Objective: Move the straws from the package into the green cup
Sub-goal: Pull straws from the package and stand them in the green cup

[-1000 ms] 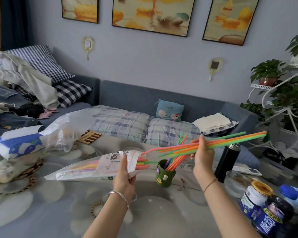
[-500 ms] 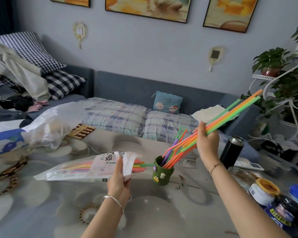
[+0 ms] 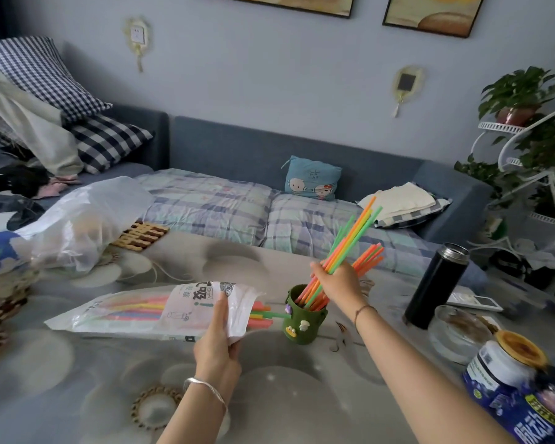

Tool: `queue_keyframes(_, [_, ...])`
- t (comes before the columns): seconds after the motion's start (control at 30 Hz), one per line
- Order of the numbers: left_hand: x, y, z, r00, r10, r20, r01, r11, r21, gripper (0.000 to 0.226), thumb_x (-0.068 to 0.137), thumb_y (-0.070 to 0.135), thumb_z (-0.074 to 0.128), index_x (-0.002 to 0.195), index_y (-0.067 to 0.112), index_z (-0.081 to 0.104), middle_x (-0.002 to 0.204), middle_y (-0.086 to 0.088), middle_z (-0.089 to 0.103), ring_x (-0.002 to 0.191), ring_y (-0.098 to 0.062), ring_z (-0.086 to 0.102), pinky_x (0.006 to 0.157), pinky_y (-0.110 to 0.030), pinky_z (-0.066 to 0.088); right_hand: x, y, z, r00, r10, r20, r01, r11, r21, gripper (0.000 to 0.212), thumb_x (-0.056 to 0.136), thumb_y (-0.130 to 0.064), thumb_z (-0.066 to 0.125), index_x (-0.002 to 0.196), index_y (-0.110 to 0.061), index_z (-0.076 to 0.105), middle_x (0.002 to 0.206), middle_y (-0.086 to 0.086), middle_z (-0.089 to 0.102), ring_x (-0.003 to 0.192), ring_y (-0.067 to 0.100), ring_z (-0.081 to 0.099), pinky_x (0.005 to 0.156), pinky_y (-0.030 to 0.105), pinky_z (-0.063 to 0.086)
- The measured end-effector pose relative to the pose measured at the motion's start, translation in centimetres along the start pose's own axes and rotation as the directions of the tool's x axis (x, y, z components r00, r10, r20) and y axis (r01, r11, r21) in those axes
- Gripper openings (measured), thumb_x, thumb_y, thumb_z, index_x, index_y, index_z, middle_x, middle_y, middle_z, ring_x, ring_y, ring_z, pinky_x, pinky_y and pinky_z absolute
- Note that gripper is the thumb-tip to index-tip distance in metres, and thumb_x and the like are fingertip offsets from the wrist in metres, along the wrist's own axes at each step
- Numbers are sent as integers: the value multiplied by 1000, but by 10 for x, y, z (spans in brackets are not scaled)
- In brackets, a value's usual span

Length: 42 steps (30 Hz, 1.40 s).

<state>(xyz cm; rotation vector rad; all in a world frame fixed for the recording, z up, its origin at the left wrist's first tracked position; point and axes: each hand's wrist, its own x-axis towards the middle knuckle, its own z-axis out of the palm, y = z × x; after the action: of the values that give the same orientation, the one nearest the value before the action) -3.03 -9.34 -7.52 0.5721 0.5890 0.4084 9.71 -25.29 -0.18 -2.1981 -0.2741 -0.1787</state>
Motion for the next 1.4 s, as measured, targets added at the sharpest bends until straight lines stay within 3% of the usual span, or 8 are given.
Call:
queue_keyframes(0.2, [2, 2, -2, 999, 47, 27, -48, 998, 32, 75, 65, 47, 80, 123, 4, 61, 115, -20, 70, 110, -42, 63, 101, -49, 47, 6, -8, -4, 995, 0, -100, 6, 998, 56, 32, 82, -41, 66, 68, -12, 65, 54, -2, 56, 52, 13, 56, 49, 22, 43])
queue_keyframes(0.4, [-1, 3, -1, 998, 53, 20, -53, 998, 25, 58, 75, 42, 75, 119, 6, 63, 114, -20, 70, 109, -43, 63, 82, -38, 55, 9, -15, -4, 995, 37, -95, -30, 997, 68, 38, 91, -35, 53, 70, -6, 67, 58, -6, 60, 45, 7, 53, 42, 17, 38])
queue_keyframes(0.7, [-20, 16, 6, 999, 42, 22, -42, 999, 11, 32, 82, 33, 70, 103, 9, 64, 114, -24, 68, 110, -43, 62, 88, -41, 55, 1, -20, -28, 977, 22, -213, -2, 996, 93, 31, 78, -34, 72, 92, -13, 56, 72, -2, 60, 64, 15, 60, 54, 26, 47])
queue_keyframes(0.8, [-26, 17, 6, 998, 49, 28, -49, 999, 6, 56, 76, 40, 75, 115, 1, 65, 111, -24, 70, 107, -43, 64, 72, -32, 59, -10, -26, -47, 953, -1, -303, 34, 994, 104, 49, 78, -32, 72, 118, -15, 48, 107, 3, 61, 91, 19, 60, 65, 24, 44])
queue_keyframes(0.97, [-45, 22, 11, 998, 65, 27, -66, 998, 20, 95, 45, 55, 87, 118, 0, 64, 114, -23, 70, 106, -42, 66, 98, -49, 51, -32, -30, -72, 921, -53, -387, 82, 995, 58, 62, 79, -29, 72, 131, -12, 44, 137, 6, 52, 123, 24, 50, 84, 24, 36])
queue_keyframes(1.13, [-76, 32, 18, 992, 100, 79, -104, 993, 48, 69, 72, 48, 76, 113, -7, 66, 106, -29, 69, 103, -42, 66, 100, -46, 49, -65, -39, -70, 884, -159, -438, 230, 966, 113, 37, 82, -21, 68, 115, -15, 52, 118, 7, 59, 74, 12, 62, 62, 7, 45])
queue_keyframes(1.27, [-98, 41, 21, 995, 98, 15, -98, 995, 20, 65, 70, 41, 80, 119, 1, 63, 116, -18, 69, 109, -37, 65, 98, -47, 51, -102, -53, -39, 966, -16, -259, 126, 900, 416, 7, 91, -31, 54, 86, -27, 57, 97, 9, 68, 77, 26, 66, 71, 44, 56])
queue_keyframes(1.4, [-123, 48, 22, 991, 130, 3, -130, 991, 2, 65, 75, 36, 78, 127, 4, 58, 122, -9, 67, 109, -24, 65, 90, -32, 53, -144, -77, -9, 982, 147, 122, -191, 704, 684, 29, 98, -35, 37, 84, -15, 53, 82, 10, 59, 59, 19, 61, 49, 29, 50])
